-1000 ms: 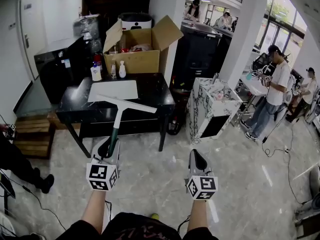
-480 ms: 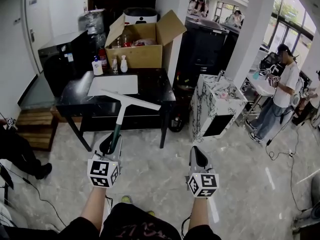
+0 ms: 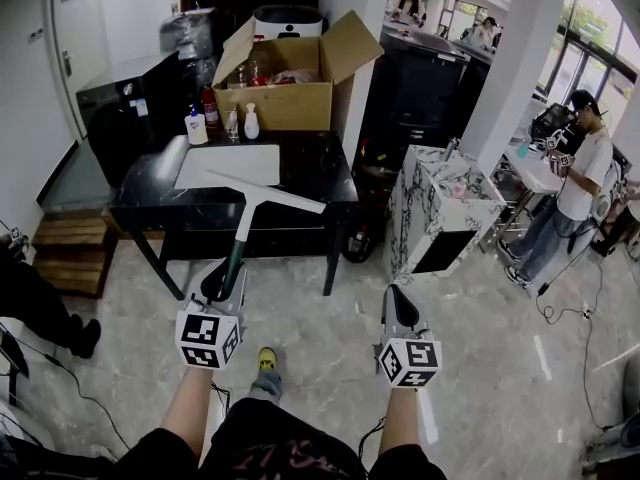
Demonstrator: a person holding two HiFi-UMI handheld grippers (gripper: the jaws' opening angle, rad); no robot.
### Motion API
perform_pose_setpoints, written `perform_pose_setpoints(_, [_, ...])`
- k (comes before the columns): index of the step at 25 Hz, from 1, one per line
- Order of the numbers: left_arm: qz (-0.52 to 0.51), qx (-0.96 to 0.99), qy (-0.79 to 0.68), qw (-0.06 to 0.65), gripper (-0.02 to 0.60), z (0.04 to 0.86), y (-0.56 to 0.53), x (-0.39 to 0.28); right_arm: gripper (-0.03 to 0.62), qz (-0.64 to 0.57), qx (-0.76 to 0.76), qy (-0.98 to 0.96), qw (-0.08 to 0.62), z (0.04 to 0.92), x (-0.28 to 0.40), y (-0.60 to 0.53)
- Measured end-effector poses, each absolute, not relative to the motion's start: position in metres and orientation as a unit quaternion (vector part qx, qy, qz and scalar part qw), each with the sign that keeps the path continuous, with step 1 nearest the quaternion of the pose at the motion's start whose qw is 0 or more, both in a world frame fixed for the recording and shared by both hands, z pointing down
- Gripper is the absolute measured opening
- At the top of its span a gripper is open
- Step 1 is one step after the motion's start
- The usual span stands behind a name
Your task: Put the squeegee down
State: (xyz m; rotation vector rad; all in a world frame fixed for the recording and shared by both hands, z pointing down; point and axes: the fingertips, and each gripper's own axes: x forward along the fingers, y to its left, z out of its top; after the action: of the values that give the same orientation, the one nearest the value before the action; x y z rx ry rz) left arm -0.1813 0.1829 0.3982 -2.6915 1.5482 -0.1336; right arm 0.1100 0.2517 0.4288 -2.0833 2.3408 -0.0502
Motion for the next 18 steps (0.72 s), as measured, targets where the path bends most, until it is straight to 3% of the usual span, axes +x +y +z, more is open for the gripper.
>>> perform_pose_setpoints(18, [-0.052, -0.867, 0.495, -0.017, 0.097, 0.434, 0.011, -0.177, 0.008, -0.009, -0.663, 0.747, -0.037, 0.45, 0.111, 0.086])
